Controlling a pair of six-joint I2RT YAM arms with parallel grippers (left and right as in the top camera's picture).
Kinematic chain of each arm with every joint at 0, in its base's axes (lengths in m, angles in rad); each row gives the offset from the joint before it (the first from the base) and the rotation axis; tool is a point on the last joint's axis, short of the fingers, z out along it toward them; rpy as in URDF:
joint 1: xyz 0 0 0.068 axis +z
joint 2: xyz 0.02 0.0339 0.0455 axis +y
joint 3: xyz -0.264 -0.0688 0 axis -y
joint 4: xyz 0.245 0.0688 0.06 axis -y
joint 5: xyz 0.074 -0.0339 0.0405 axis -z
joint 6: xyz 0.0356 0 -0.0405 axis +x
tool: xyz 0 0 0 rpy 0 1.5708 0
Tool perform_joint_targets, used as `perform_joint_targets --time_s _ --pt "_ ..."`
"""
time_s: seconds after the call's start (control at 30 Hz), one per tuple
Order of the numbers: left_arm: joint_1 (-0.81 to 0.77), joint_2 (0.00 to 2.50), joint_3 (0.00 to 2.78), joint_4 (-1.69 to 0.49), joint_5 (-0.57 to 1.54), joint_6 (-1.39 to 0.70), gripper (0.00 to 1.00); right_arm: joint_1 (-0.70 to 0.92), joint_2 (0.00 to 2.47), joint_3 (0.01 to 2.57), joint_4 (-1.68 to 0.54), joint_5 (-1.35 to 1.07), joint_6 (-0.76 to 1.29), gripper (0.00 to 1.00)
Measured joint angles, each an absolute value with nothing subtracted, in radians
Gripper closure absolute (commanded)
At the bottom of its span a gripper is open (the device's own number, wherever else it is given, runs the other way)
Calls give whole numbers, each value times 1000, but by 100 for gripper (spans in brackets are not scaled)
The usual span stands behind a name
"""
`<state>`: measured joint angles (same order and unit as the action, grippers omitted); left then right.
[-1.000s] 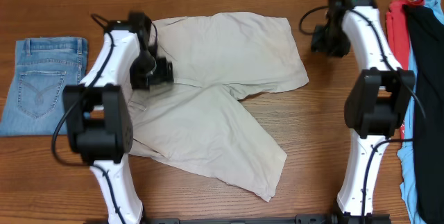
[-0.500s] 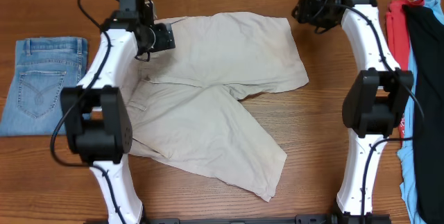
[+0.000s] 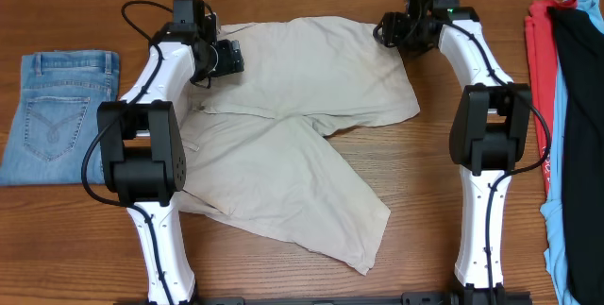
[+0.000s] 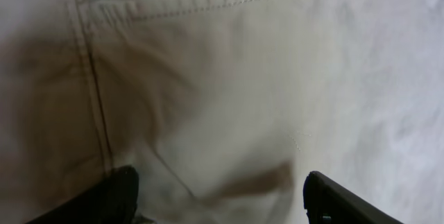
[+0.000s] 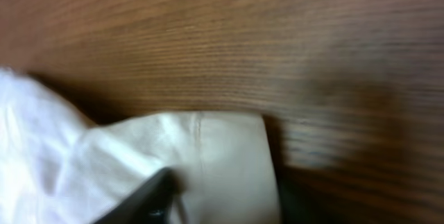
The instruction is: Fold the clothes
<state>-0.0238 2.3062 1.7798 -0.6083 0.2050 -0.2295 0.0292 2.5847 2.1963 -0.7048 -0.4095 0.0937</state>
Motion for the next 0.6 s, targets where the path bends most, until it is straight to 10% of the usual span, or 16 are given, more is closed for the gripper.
perform_joint_targets --time_s 0.4,0.6 --pt "-24 2307 1793 -675 190 -222 24 1 2578 2257 -857 -330 168 96" --pt "-26 2306 1794 -687 194 -212 23 -12 2452 2299 -890 -251 182 75"
